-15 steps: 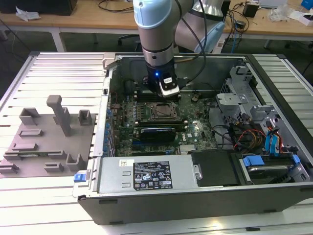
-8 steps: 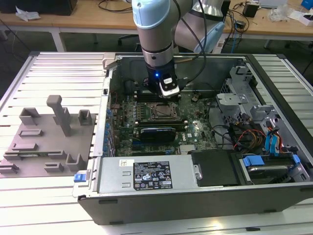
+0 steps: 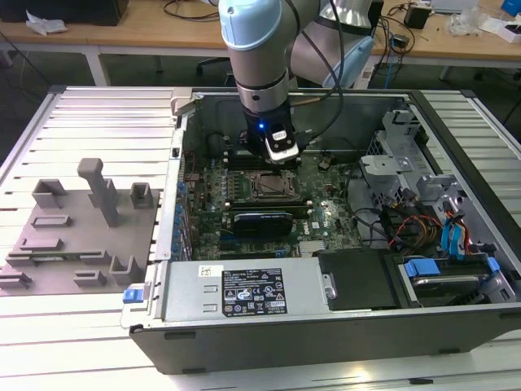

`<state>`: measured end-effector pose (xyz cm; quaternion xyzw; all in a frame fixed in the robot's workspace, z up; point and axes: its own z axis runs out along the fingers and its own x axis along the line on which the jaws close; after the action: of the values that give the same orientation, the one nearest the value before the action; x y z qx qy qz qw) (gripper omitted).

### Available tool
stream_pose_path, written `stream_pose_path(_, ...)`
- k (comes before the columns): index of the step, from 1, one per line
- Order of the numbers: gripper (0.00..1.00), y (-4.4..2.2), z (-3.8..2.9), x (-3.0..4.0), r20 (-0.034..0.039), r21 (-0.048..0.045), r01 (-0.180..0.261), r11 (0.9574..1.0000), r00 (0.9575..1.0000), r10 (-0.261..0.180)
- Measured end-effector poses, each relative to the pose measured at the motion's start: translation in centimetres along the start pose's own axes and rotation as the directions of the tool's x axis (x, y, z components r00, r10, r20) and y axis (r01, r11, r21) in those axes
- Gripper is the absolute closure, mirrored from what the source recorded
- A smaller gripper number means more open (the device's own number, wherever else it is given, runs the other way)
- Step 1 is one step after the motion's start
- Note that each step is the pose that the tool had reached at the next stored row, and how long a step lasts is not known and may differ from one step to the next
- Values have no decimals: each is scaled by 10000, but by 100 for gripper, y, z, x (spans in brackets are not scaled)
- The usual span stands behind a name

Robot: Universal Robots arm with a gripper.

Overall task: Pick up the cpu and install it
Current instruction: 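Install the first cpu locking lever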

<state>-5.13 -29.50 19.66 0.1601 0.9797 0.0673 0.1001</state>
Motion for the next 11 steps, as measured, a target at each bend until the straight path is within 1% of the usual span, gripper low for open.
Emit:
stream_pose_path(1, 89, 1, -5, -1, 0, -3, -2, 10000, 10000, 2)
stream_pose_path(3, 89, 7, -36, -7, 2, -7, -2, 10000, 10000, 2)
stream_pose_path(5, 89, 14, -82, -15, -1, -4, -1, 10000, 10000, 1)
stream_pose_path(6, 89, 20, -121, -22, -1, -2, -1, 10000, 10000, 1)
stream_pose_path(7, 89, 24, -142, -25, -1, -1, 0, 10000, 10000, 0)
stream_pose_path(9, 89, 29, -171, -32, 7, 24, 7, 10000, 10000, -7)
stream_pose_path(10, 89, 31, -175, -35, 11, 35, 3, 10000, 10000, -3)
stream_pose_path(11, 89, 33, -176, -42, 14, 73, -32, 10000, 10000, 32)
